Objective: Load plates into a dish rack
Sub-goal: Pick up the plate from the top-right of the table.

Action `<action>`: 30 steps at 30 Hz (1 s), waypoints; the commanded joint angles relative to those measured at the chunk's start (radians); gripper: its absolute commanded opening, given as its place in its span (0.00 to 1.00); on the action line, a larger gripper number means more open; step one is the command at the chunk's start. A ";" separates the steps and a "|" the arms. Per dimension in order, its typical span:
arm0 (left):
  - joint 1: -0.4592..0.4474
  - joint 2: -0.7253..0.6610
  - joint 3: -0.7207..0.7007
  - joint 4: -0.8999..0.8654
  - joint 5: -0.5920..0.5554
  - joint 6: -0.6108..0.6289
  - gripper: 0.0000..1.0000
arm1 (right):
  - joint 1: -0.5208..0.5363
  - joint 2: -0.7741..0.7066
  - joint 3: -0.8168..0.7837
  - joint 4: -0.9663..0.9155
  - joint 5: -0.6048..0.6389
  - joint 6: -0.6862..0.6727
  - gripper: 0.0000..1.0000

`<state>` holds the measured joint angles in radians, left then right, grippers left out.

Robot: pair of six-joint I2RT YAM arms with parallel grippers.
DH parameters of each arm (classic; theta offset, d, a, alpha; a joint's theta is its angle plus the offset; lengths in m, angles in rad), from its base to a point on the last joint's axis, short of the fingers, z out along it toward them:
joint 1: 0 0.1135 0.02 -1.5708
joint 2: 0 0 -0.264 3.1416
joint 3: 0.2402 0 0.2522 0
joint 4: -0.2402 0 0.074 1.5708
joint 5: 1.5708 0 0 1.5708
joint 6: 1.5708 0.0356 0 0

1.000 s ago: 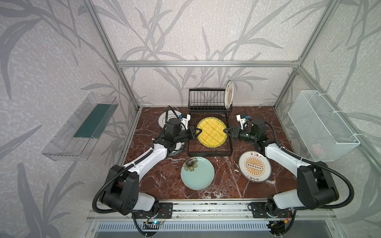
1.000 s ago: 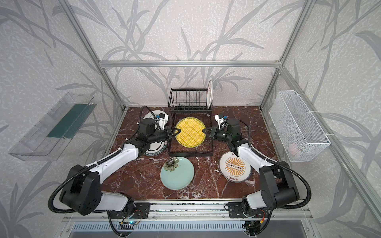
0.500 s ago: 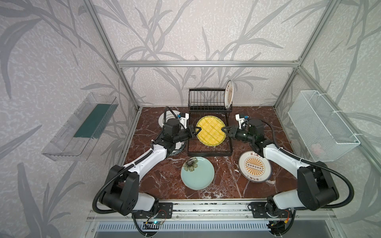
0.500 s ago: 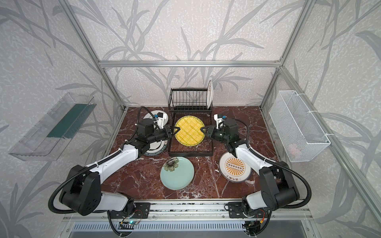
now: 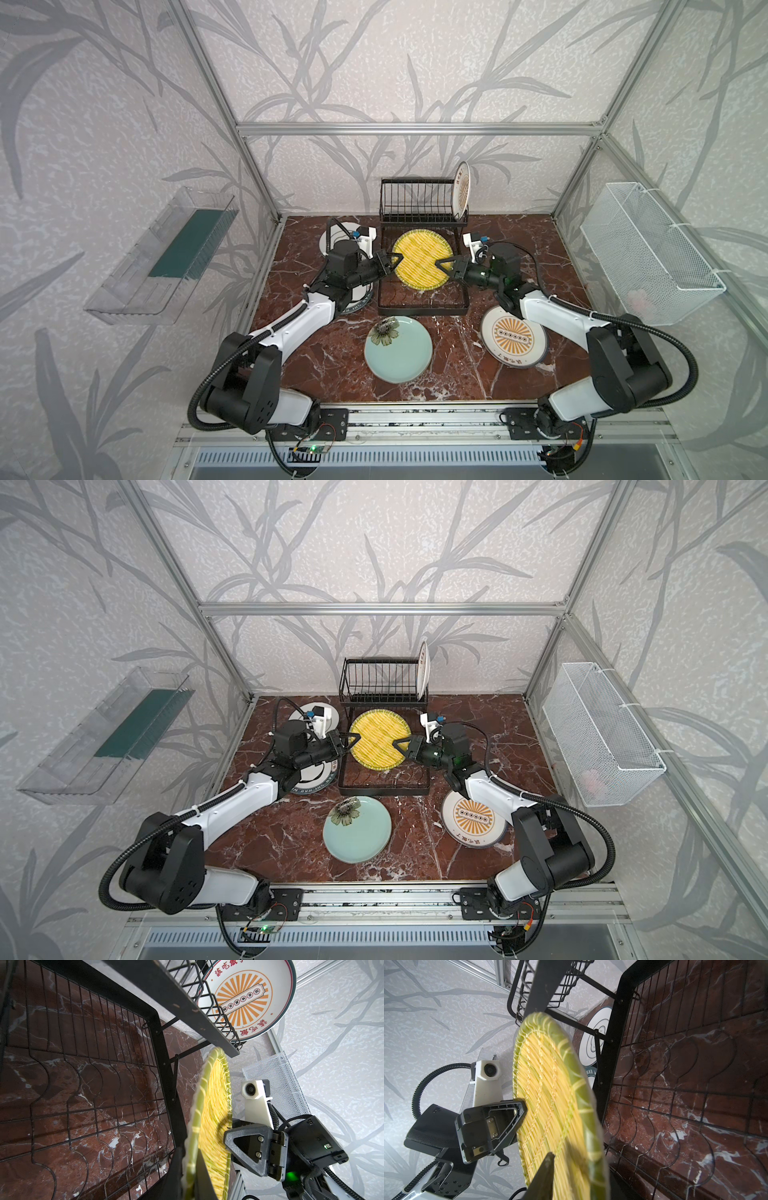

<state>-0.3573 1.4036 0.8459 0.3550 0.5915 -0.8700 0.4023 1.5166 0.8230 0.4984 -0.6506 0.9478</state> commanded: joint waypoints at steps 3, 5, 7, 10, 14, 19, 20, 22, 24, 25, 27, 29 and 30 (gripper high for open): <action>0.003 -0.016 -0.011 0.071 -0.012 -0.019 0.00 | 0.022 0.029 0.016 0.128 -0.050 0.043 0.31; 0.003 -0.014 -0.012 0.072 -0.012 -0.019 0.00 | 0.024 0.041 0.022 0.155 -0.053 0.062 0.29; 0.003 -0.012 -0.013 0.069 -0.014 -0.018 0.00 | 0.025 0.049 0.030 0.167 -0.056 0.070 0.26; 0.003 -0.009 -0.011 0.062 -0.009 -0.013 0.00 | 0.027 0.057 0.043 0.169 -0.057 0.070 0.21; 0.003 -0.001 -0.006 0.052 0.004 -0.010 0.00 | 0.027 0.068 0.048 0.176 -0.055 0.074 0.15; 0.003 -0.006 -0.001 0.021 -0.007 0.007 0.00 | 0.026 0.064 0.049 0.178 -0.050 0.074 0.09; 0.003 -0.010 0.003 0.010 -0.009 0.013 0.00 | 0.026 0.064 0.049 0.176 -0.049 0.072 0.08; 0.003 -0.013 0.011 -0.014 -0.012 0.027 0.00 | 0.026 0.060 0.053 0.169 -0.044 0.068 0.05; 0.003 -0.018 0.016 -0.036 -0.018 0.041 0.04 | 0.027 0.054 0.055 0.158 -0.039 0.060 0.00; 0.004 -0.022 0.019 -0.045 -0.021 0.047 0.09 | 0.026 0.051 0.057 0.153 -0.038 0.055 0.00; 0.003 -0.029 0.021 -0.065 -0.030 0.059 0.17 | 0.026 0.042 0.060 0.136 -0.034 0.040 0.00; 0.003 -0.035 0.024 -0.080 -0.036 0.067 0.21 | 0.026 0.032 0.059 0.124 -0.029 0.027 0.00; 0.003 -0.036 0.023 -0.086 -0.039 0.071 0.23 | 0.025 0.026 0.059 0.117 -0.026 0.020 0.00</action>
<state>-0.3470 1.4021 0.8413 0.3023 0.5636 -0.8356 0.4210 1.5764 0.8459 0.6083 -0.6838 1.0256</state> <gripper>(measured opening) 0.213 0.097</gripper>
